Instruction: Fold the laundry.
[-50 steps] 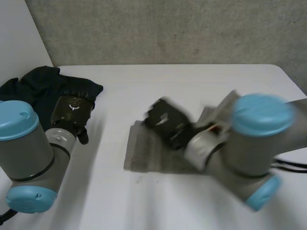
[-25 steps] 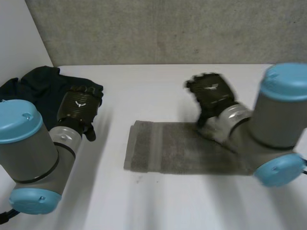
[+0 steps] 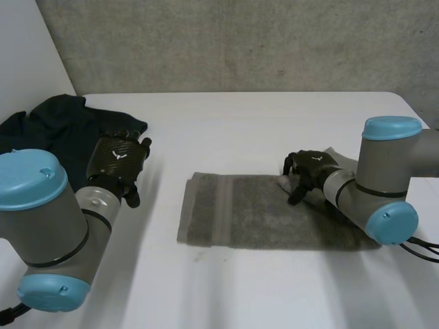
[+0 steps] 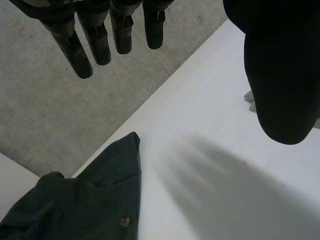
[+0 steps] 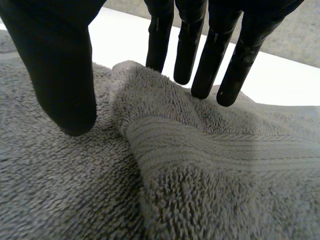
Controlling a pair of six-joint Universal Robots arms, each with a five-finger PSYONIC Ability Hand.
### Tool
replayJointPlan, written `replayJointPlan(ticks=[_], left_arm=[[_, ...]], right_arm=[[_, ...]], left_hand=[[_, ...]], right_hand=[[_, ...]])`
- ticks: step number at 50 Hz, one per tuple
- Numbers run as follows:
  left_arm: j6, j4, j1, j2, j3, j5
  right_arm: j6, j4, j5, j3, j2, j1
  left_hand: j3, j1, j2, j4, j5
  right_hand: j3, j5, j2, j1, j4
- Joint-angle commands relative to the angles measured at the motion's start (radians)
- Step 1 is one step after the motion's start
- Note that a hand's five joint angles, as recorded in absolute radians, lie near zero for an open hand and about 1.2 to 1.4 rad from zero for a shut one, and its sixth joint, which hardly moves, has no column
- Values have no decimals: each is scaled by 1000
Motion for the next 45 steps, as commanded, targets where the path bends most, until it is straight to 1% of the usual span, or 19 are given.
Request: replayJointPlan(ticks=[1,2,3,6,11,15,16,19,20,24,27,30,33,34,35,38,39,40,45], left_arm=[[1,0,0,-2,-4,0],[1,0,0,0,-4,-1],[-1,0,0,0,-4,-1],[-1,0,2,0,-4,-3],[-1,-1,5,3,-5,-4],[-1,-1,9,9,-13,-7],[-1,0,14,14,-16,-7],[-1,-1,25,17,-19,-9],[-1,-1,28,20,-19,-10],[-1,-1,29,34,-28,-9],[-1,-1,28,38,-31,-7],[-1,-1,28,38,-36,-6],[-1,-1,23,38,-36,-3],[-1,-1,22,38,-36,-3],[-1,-1,20,37,-36,-3],[-1,0,17,37,-27,-3],[-1,0,17,37,-21,-3],[-1,0,17,35,-16,-3],[-17,2,-12,35,28,-3]], right_arm=[[-4,1,7,-79,67,2],[-4,1,7,-82,69,2],[-6,1,5,-86,69,2],[-6,2,5,-102,57,2],[-3,2,4,-137,-14,8],[0,2,-7,-164,-62,88],[3,2,-15,-184,-69,141],[2,4,-38,-201,-71,217],[2,4,-65,-201,-69,258],[-12,10,-139,-168,-53,344],[-21,5,-163,-113,-31,407],[-50,4,-159,-86,-14,439],[-111,5,-148,-69,6,453],[-128,8,-139,-69,4,453],[-156,8,-113,-65,-3,449],[-173,13,-68,-66,-28,446],[-173,11,-49,-60,-57,443],[-171,10,-44,-56,-77,443],[-138,8,-24,4,-200,424]], left_hand=[[-31,-18,-24,-26,-44],[-31,-18,-24,-26,-44],[-31,-18,-24,-26,-44],[-31,-18,-24,-26,-44],[-31,-18,-24,-26,-44],[-31,-18,-24,-26,-44],[-31,-18,-24,-26,-44],[-31,-18,-24,-26,-44],[-31,-18,-24,-26,-44],[-31,-18,-24,-26,-44],[-31,-18,-24,-26,-44],[-31,-18,-24,-26,-44],[-31,-18,-24,-26,-44],[-31,-18,-24,-26,-44],[-31,-18,-24,-26,-44],[-31,-18,-24,-26,-44],[-31,-18,-24,-26,-44],[-31,-18,-24,-26,-44],[-31,-18,-24,-26,-44]], right_hand=[[612,636,615,701,617],[759,783,762,848,763],[800,824,803,889,804],[800,824,803,890,805],[800,824,803,890,805],[800,824,803,890,805],[800,824,803,890,805],[800,824,803,890,805],[800,824,803,890,805],[800,824,803,890,805],[800,824,803,890,805],[800,824,803,890,805],[800,824,803,890,805],[708,732,711,798,713],[420,444,422,509,424],[-133,-109,-131,-44,-129],[-359,-335,-356,-270,-355],[-421,-398,-419,-332,-417],[-421,-398,-419,-332,-417]])
